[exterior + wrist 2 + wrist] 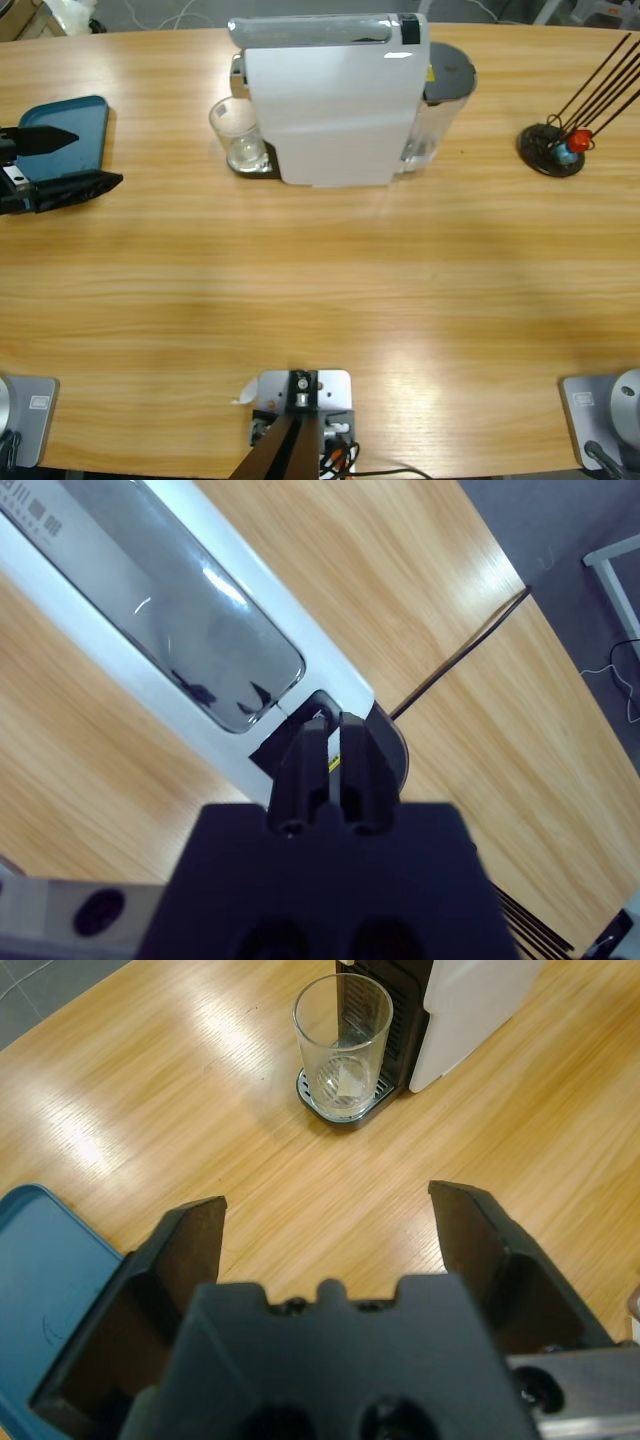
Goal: Pour coffee
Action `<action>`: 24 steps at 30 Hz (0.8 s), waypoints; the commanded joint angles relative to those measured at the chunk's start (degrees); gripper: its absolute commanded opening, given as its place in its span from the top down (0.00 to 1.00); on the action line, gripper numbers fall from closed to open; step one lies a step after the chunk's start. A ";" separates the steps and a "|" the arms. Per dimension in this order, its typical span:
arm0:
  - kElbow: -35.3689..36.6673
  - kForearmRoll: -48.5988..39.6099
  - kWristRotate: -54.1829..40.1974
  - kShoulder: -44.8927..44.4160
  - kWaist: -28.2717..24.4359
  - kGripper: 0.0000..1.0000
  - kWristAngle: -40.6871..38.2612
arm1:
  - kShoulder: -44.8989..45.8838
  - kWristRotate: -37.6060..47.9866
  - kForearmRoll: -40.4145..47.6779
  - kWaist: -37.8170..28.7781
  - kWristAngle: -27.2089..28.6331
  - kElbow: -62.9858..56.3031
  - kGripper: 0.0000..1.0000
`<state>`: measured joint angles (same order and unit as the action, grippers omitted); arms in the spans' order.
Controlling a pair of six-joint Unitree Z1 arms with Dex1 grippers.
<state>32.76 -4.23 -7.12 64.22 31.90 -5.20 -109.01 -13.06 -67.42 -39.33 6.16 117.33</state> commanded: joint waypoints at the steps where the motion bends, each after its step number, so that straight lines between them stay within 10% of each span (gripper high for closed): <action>1: -0.24 -0.68 0.00 1.51 -0.43 0.11 0.37 | -4.16 -0.56 -0.79 -1.01 0.96 -0.35 1.00; 24: -0.24 -0.87 0.00 1.44 -0.43 0.11 0.37 | -4.19 -1.00 -0.44 -1.01 1.81 -2.02 1.00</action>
<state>32.76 -4.35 -7.11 64.24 31.90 -5.20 -110.39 -13.45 -67.59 -39.69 7.09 117.32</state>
